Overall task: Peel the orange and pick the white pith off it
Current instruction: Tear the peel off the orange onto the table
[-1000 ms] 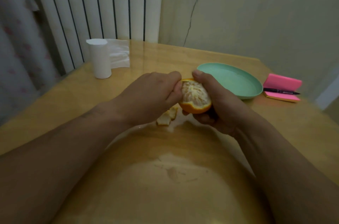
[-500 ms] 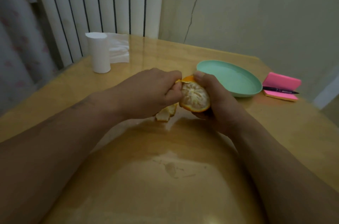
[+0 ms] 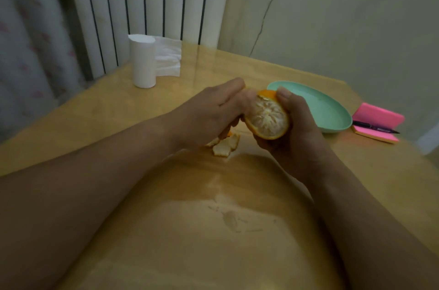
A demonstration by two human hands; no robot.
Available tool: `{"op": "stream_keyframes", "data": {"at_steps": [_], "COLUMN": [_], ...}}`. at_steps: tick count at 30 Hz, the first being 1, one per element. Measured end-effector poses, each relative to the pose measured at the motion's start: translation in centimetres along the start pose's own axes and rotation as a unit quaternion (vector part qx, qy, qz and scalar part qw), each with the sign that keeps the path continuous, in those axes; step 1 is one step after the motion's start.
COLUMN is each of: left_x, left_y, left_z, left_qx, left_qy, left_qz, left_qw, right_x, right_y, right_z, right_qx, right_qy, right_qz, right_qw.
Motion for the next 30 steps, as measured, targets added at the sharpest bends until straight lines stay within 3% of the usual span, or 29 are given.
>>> {"op": "stream_keyframes", "data": {"at_steps": [5, 10, 16, 20, 22, 25, 27, 30], "left_x": [-0.5, 0.1, -1.4, -2.2, -2.0, -2.2, -2.9, -2.6], "left_y": [-0.1, 0.6, 1.4, 2.5, 3.4, 3.1, 2.7, 1.8], "left_z": [0.0, 0.0, 0.6, 0.9, 0.6, 0.1, -0.1, -0.2], "left_qx": [-0.003, 0.056, 0.157, 0.206, 0.186, 0.096, 0.044, -0.023], "left_qy": [0.013, -0.025, 0.04, 0.115, 0.102, 0.102, 0.109, 0.079], "left_qz": [-0.008, -0.114, 0.08, 0.23, 0.159, -0.055, -0.178, -0.275], "left_qw": [1.0, 0.992, 0.983, 0.944, 0.964, 0.989, 0.977, 0.958], "right_x": [0.2, -0.6, -2.6, -0.9, -0.3, 0.7, 1.1, 1.3], "right_y": [-0.6, -0.8, -3.2, -1.7, -1.6, -1.5, -0.9, 0.2], "right_z": [-0.1, 0.4, 0.9, 0.0, 0.0, -0.2, -0.6, -0.8], "right_qx": [-0.026, 0.008, -0.084, -0.109, -0.116, -0.075, -0.042, 0.009], "right_qy": [0.003, 0.029, 0.082, 0.024, -0.004, -0.035, -0.042, -0.058], "right_qz": [0.003, 0.036, -0.059, -0.188, -0.196, -0.153, -0.137, -0.118], "right_qw": [1.0, 0.999, 0.991, 0.976, 0.974, 0.985, 0.989, 0.991]}}
Point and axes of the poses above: each hand's wrist, its own z-axis away from the middle knuckle, its own y-axis out of the back of the hand, x = y × z, the point moved 9 cm from there along -z, towards the middle knuckle, and after that the axes turned 6 degrees about z, right-handed, at the moved point
